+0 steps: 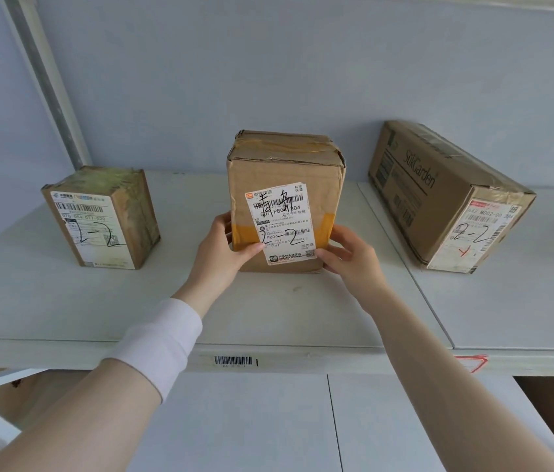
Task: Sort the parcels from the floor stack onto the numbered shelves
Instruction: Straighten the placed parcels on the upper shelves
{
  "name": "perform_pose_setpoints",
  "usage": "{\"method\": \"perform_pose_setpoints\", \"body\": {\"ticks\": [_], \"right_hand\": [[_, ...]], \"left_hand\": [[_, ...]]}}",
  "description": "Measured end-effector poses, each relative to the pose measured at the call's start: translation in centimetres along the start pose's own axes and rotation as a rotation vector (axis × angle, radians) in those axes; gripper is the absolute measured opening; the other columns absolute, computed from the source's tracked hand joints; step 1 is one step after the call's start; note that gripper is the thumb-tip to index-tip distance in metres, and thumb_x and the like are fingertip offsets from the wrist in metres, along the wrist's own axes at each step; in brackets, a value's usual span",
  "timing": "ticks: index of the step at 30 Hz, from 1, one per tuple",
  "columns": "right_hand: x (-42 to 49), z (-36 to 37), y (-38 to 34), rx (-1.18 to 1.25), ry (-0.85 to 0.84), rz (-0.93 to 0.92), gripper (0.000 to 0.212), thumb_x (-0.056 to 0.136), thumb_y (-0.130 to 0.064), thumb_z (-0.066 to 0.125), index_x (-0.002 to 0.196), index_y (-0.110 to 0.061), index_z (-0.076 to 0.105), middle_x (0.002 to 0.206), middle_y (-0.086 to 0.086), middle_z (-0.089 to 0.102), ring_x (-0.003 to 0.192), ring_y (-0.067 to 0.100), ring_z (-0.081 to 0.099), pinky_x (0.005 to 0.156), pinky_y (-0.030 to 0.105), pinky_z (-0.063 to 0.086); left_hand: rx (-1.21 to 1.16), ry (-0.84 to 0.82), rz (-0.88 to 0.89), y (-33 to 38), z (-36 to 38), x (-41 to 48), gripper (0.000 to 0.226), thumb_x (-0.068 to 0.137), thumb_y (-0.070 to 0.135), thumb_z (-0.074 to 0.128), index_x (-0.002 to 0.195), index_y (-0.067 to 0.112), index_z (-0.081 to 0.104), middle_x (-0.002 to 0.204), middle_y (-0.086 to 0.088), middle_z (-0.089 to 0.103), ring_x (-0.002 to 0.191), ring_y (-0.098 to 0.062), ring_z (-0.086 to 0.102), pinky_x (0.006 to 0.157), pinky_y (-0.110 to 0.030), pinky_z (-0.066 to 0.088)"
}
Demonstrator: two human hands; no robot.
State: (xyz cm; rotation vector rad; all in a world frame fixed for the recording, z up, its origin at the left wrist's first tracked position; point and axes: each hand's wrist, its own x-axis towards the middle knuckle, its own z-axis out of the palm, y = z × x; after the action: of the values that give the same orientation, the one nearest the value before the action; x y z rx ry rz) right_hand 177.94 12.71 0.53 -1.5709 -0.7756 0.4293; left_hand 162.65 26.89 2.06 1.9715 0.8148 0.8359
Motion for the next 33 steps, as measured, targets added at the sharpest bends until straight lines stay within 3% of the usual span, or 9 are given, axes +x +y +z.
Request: {"method": "perform_pose_setpoints", "body": {"ticks": [6, 13, 17, 20, 23, 27, 33], "right_hand": [[0.1, -0.8, 0.0, 0.004, 0.001, 0.021, 0.049, 0.085, 0.001, 0.063, 0.131, -0.013, 0.053, 0.127, 0.003, 0.061, 0.112, 0.02, 0.061, 0.09, 0.033, 0.054], [0.0, -0.8, 0.0, -0.009, 0.019, 0.016, 0.049, 0.085, 0.001, 0.063, 0.131, -0.011, 0.053, 0.127, 0.003, 0.062, 0.115, 0.019, 0.06, 0.096, 0.041, 0.051], [-0.1, -0.6, -0.1, -0.032, 0.033, -0.008, 0.049, 0.086, 0.0, 0.063, 0.133, -0.01, 0.052, 0.13, 0.004, 0.06, 0.111, 0.014, 0.059, 0.094, 0.036, 0.051], [-0.3, -0.6, -0.2, -0.064, 0.043, 0.003, 0.053, 0.086, -0.008, 0.065, 0.136, -0.013, 0.048, 0.134, -0.001, 0.056, 0.12, 0.018, 0.055, 0.098, 0.036, 0.048], [-0.9, -0.6, -0.5, -0.096, 0.09, 0.015, 0.063, 0.084, -0.02, 0.069, 0.14, -0.015, 0.042, 0.142, -0.005, 0.048, 0.126, 0.015, 0.048, 0.096, 0.028, 0.044], [-2.1, -0.7, -1.0, -0.086, 0.187, -0.007, 0.063, 0.084, -0.021, 0.068, 0.14, -0.017, 0.04, 0.143, -0.004, 0.045, 0.128, 0.013, 0.045, 0.088, 0.022, 0.039], [-4.4, -0.1, -1.9, -0.093, 0.284, -0.037, 0.059, 0.084, -0.022, 0.069, 0.137, -0.016, 0.044, 0.14, -0.003, 0.047, 0.127, 0.012, 0.045, 0.09, 0.022, 0.04]], "left_hand": [[0.012, 0.006, 0.003, 0.7, 0.9, 0.1, 0.063, 0.08, 0.022, 0.073, 0.133, 0.01, 0.041, 0.131, -0.002, 0.056, 0.12, -0.017, 0.052, 0.087, -0.02, 0.037], [0.0, -0.012, -0.007, 0.5, 1.1, 0.4, 0.061, 0.08, 0.021, 0.073, 0.132, 0.01, 0.041, 0.13, -0.003, 0.057, 0.12, -0.019, 0.053, 0.087, -0.021, 0.038], [-0.006, -0.014, -0.003, 0.4, 1.2, 0.5, 0.062, 0.081, 0.021, 0.072, 0.133, 0.011, 0.04, 0.131, -0.002, 0.056, 0.121, -0.018, 0.052, 0.089, -0.022, 0.038], [0.006, -0.028, 0.001, 0.2, 1.1, 0.4, 0.066, 0.081, 0.023, 0.072, 0.136, 0.012, 0.037, 0.135, -0.001, 0.053, 0.125, -0.017, 0.05, 0.092, -0.022, 0.037], [-0.01, -0.036, -0.013, -0.2, 0.8, 0.2, 0.075, 0.08, 0.025, 0.072, 0.142, 0.011, 0.031, 0.143, -0.002, 0.045, 0.131, -0.018, 0.045, 0.103, -0.029, 0.039], [-0.105, -0.015, -0.019, -0.2, 0.1, -0.6, 0.083, 0.079, 0.02, 0.073, 0.145, 0.009, 0.025, 0.151, -0.008, 0.034, 0.136, -0.021, 0.039, 0.111, -0.041, 0.036], [-0.118, 0.011, 0.059, 0.0, -1.6, -2.7, 0.081, 0.081, 0.017, 0.071, 0.146, 0.01, 0.023, 0.151, -0.008, 0.032, 0.136, -0.019, 0.038, 0.11, -0.031, 0.035]]}}
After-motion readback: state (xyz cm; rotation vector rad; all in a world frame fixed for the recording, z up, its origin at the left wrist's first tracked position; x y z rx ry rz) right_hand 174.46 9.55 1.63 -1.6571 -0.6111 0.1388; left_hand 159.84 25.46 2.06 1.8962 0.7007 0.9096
